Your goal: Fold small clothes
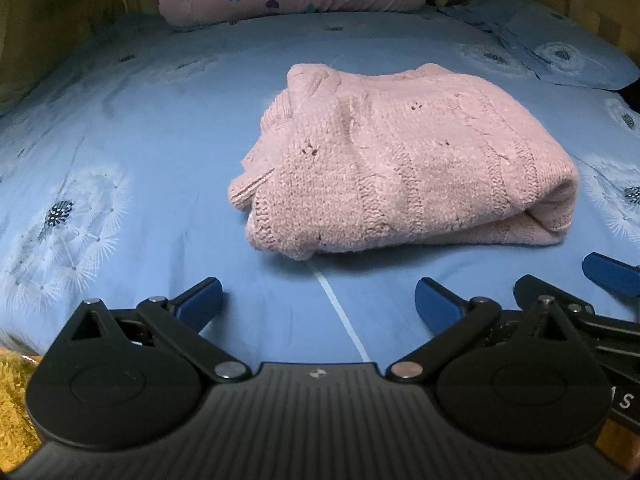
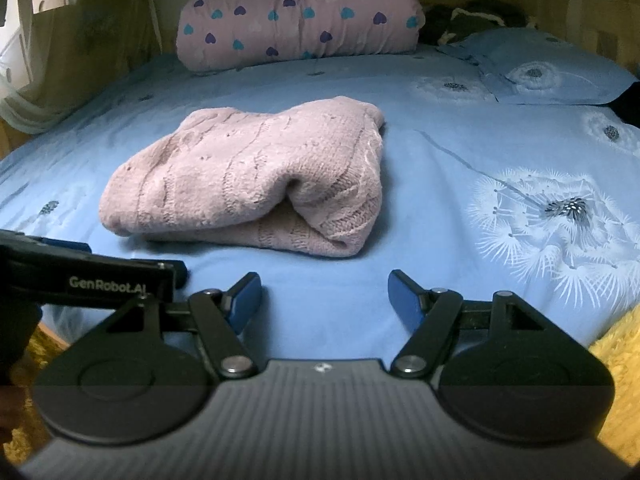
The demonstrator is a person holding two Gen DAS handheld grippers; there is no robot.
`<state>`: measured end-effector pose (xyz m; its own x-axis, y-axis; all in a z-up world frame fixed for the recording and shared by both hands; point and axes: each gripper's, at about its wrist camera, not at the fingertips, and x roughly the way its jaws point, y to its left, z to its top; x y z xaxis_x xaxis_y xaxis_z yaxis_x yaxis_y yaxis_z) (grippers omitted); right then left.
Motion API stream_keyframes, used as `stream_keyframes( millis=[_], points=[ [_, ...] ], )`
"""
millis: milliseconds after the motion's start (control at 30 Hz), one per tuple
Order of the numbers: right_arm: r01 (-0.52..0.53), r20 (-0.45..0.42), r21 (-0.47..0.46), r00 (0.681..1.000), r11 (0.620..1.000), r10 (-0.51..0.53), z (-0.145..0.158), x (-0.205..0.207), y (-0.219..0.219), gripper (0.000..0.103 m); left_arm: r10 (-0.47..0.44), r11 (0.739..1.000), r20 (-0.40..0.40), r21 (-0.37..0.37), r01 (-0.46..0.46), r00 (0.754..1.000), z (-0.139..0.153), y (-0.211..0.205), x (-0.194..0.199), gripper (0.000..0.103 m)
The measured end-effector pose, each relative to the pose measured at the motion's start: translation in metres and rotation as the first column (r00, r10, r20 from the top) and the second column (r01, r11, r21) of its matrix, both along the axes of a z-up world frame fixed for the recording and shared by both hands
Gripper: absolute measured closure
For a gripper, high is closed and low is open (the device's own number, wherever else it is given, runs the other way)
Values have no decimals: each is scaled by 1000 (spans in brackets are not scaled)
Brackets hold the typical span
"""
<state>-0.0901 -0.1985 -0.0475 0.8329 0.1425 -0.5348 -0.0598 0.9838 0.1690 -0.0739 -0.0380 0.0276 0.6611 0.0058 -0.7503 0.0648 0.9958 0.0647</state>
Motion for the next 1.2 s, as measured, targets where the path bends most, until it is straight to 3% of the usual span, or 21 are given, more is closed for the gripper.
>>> stream_keyframes(
  millis=[1200],
  points=[
    [1, 0, 7, 1000, 1000, -1, 0, 0, -1, 31, 5, 1000, -1, 6, -5, 1000, -1, -1, -1, 0]
  ],
)
